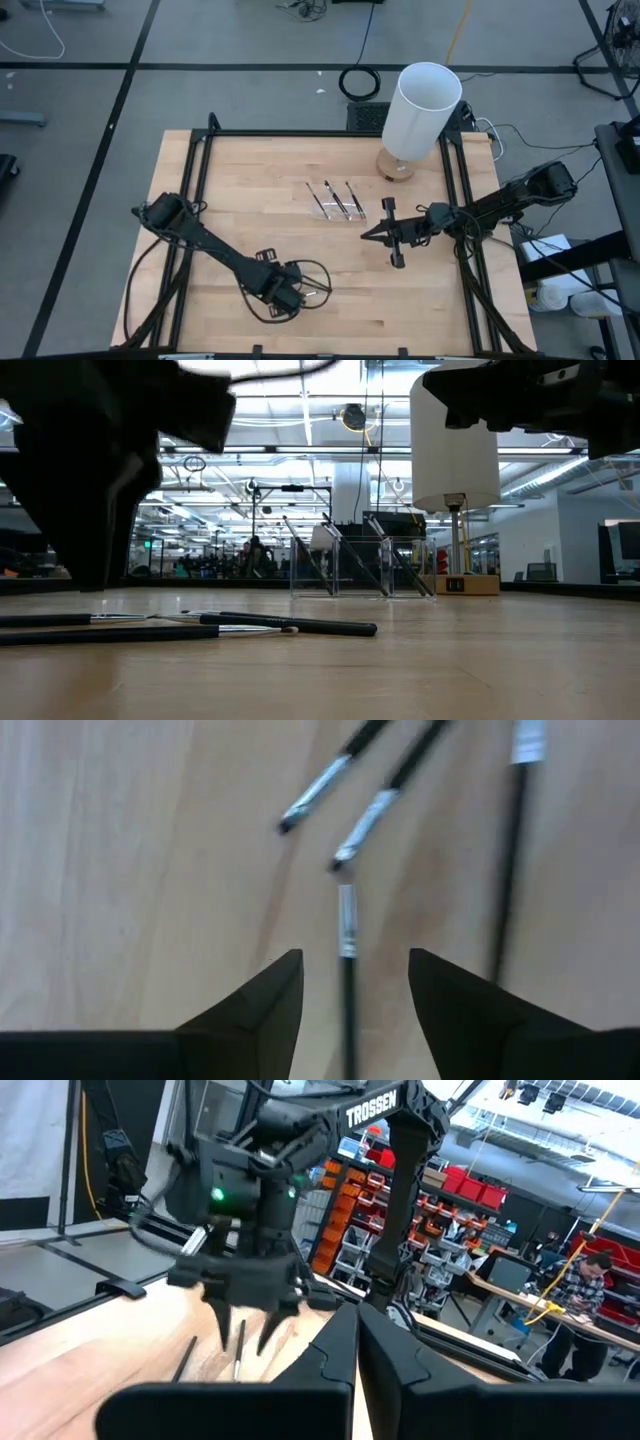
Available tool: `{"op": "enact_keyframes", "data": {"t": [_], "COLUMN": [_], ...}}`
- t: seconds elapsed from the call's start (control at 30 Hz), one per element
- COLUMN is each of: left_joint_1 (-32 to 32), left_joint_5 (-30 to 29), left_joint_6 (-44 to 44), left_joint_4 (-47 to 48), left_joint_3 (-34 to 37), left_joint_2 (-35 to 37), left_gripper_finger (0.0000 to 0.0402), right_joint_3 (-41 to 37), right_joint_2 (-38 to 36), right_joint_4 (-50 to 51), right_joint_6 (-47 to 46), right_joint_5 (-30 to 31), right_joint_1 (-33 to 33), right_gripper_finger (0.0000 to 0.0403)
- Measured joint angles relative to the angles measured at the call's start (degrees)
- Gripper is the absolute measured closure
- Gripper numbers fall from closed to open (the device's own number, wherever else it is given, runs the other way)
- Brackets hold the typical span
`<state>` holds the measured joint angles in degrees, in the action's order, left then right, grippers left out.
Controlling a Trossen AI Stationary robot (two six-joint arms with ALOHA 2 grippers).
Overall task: Put items in baskets/containers
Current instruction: Put the black eyeshadow brush into the left section of the transparent organizer
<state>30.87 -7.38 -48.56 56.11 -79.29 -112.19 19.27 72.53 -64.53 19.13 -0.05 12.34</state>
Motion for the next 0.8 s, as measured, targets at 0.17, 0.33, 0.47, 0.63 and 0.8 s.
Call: {"op": "enact_keyframes", "data": {"t": [0.17,0.33,0.47,0.63,0.8], "left_joint_1": [-1.0,-1.3,-1.2,-1.3,-1.4], "left_joint_5": [0.7,3.8,4.3,4.3,4.6], "left_joint_6": [-1.0,-0.9,-1.1,-1.7,0.0], "left_joint_4": [-1.8,-4.9,-7.0,-7.8,-11.2], "left_joint_3": [2.9,5.4,6.7,7.9,8.4], "left_joint_2": [0.0,0.0,0.2,0.3,0.3], "left_gripper_finger": [0.0222,0.0229,0.0229,0.0238,0.0258], "right_joint_3": [0.0,0.0,0.0,0.0,0.0], "right_joint_2": [0.0,0.0,0.0,0.0,0.0], "right_joint_4": [-0.2,0.1,0.1,0.1,0.1], "right_joint_6": [0.0,0.0,0.0,-0.3,-0.4], "right_joint_5": [0.0,0.0,0.0,0.0,0.0], "right_joint_1": [0.0,0.0,0.0,0.0,0.0], "right_gripper_finger": [0.0403,0.0403,0.0403,0.0403,0.0403]}}
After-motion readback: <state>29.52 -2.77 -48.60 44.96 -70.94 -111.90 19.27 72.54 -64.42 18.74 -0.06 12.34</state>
